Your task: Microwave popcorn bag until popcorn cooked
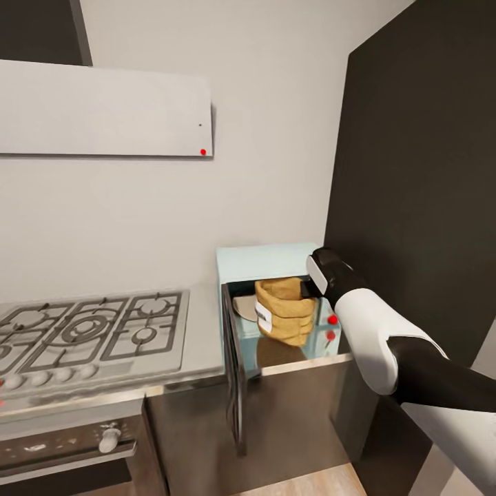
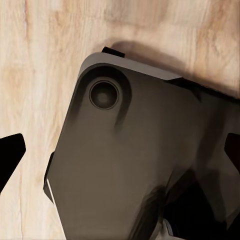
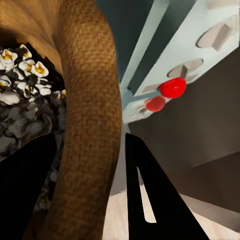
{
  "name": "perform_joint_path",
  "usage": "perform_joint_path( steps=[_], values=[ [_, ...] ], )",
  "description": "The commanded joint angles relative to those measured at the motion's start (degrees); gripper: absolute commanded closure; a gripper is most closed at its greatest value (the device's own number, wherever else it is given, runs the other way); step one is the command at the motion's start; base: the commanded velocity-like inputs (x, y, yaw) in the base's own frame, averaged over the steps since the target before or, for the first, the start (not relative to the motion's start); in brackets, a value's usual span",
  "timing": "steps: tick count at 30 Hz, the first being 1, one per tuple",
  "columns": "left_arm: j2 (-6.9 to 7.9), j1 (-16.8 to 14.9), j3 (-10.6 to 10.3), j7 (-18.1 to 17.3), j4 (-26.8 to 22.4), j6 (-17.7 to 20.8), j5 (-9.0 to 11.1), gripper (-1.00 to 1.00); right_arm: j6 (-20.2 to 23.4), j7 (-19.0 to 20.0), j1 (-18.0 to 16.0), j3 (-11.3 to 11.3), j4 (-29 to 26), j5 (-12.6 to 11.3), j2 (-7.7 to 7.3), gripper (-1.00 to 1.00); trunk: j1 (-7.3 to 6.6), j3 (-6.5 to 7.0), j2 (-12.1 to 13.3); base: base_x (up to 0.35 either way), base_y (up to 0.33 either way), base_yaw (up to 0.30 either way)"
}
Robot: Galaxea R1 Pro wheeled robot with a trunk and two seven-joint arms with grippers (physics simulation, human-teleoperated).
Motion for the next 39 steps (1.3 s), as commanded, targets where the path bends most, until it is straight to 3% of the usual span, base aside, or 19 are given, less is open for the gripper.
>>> perform_joint_path(
  steps=[1,9,15,22,39],
  values=[
    [-0.02,0.0,0.1,0.1,-0.1,-0.1,0.2,-1.00,0.1,-0.2,0.0,-0.4,-0.1,0.1,0.09,1.00,0.02,-0.07,0.0,0.196,0.000,0.000],
    [-0.04,0.0,0.1,0.1,-0.1,-0.1,0.2,-1.00,0.1,-0.2,0.0,-0.5,0.1,-0.1,0.31,1.00,0.02,-0.07,0.0,0.184,0.000,0.000],
    [-0.10,0.0,0.1,0.2,-0.1,-0.1,0.2,-1.00,0.1,-0.2,0.0,-0.6,0.1,-0.2,2.47,1.00,0.02,-0.07,0.0,0.035,0.006,0.000],
    [-0.11,0.0,0.1,0.2,-0.1,-0.1,0.3,-1.00,0.1,-0.2,0.0,-0.6,0.1,-0.1,2.47,1.00,0.02,-0.07,0.0,0.058,0.219,0.000],
    [-0.03,0.0,0.1,0.1,-0.1,-0.1,0.2,-1.00,0.1,-0.8,0.0,-0.6,0.0,1.0,2.05,1.00,0.02,-0.07,0.0,0.026,0.004,0.000]
  ],
)
